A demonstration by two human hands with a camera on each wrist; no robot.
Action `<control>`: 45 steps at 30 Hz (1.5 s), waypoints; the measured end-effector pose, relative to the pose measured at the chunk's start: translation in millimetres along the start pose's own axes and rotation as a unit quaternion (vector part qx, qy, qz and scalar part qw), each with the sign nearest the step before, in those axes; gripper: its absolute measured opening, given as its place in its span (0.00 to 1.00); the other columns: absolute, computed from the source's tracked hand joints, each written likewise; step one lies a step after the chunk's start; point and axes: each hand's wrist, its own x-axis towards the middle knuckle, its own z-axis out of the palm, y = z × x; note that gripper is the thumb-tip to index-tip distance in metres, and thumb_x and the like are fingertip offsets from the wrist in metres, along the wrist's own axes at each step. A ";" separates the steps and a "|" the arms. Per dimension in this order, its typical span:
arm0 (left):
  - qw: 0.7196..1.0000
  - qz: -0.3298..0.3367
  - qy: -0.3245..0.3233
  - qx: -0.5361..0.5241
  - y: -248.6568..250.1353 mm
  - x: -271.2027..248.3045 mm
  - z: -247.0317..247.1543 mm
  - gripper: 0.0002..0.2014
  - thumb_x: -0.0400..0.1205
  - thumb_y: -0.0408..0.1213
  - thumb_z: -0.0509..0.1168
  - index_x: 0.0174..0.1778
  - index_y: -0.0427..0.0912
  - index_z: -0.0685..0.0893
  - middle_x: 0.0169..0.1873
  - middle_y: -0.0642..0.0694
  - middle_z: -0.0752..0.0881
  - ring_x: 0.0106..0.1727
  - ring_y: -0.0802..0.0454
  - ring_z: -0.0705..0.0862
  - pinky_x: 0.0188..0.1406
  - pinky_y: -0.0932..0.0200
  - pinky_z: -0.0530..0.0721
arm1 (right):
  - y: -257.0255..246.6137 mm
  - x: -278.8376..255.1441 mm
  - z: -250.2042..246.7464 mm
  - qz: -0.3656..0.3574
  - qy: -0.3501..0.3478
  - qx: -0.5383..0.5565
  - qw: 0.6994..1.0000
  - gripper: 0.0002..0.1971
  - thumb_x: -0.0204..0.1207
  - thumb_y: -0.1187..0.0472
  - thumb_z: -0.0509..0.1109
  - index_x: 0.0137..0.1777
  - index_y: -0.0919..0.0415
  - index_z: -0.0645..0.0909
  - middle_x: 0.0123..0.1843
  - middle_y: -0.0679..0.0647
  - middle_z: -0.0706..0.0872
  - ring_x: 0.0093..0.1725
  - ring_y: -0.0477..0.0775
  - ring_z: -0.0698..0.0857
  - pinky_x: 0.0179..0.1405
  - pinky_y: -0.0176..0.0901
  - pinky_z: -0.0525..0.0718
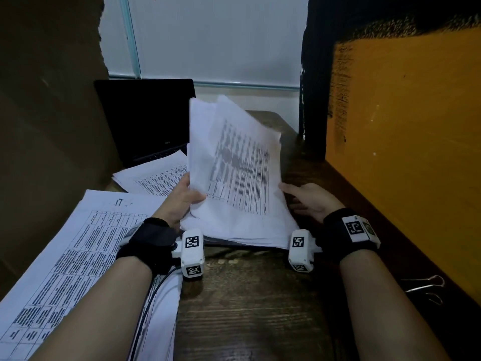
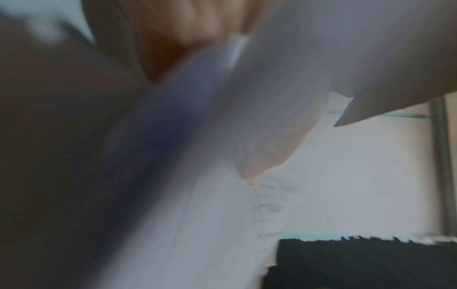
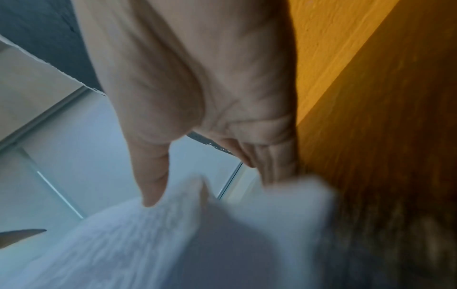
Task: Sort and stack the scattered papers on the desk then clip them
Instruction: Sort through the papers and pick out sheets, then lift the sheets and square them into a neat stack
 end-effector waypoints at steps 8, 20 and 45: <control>0.961 0.218 0.137 0.102 26.7 -10.7 27.7 0.26 0.85 0.41 0.59 0.79 0.43 0.62 0.74 0.41 0.75 0.74 0.45 0.75 0.75 0.41 0.73 | -40.1 -36.0 20.4 -0.369 0.076 0.071 0.924 0.14 0.82 0.62 0.68 0.61 0.43 0.77 0.59 0.40 0.85 0.60 0.40 0.85 0.63 0.39 0.82; 0.926 0.343 0.146 0.065 53.2 -30.6 42.8 0.22 0.87 0.43 0.53 0.74 0.44 0.53 0.67 0.62 0.70 0.65 0.79 0.72 0.68 0.76 0.69 | -68.8 -73.8 15.3 -0.443 0.030 0.215 0.870 0.24 0.69 0.54 0.74 0.65 0.55 0.75 0.52 0.36 0.89 0.56 0.32 0.86 0.51 0.28 0.83; 0.969 0.190 0.159 0.027 48.2 -28.8 47.4 0.10 0.84 0.27 0.54 0.57 0.46 0.71 0.53 0.46 0.80 0.54 0.53 0.80 0.58 0.57 0.80 | -49.0 -52.9 35.3 -0.337 0.004 0.148 0.930 0.10 0.79 0.62 0.71 0.58 0.54 0.83 0.56 0.57 0.90 0.53 0.51 0.90 0.50 0.44 0.89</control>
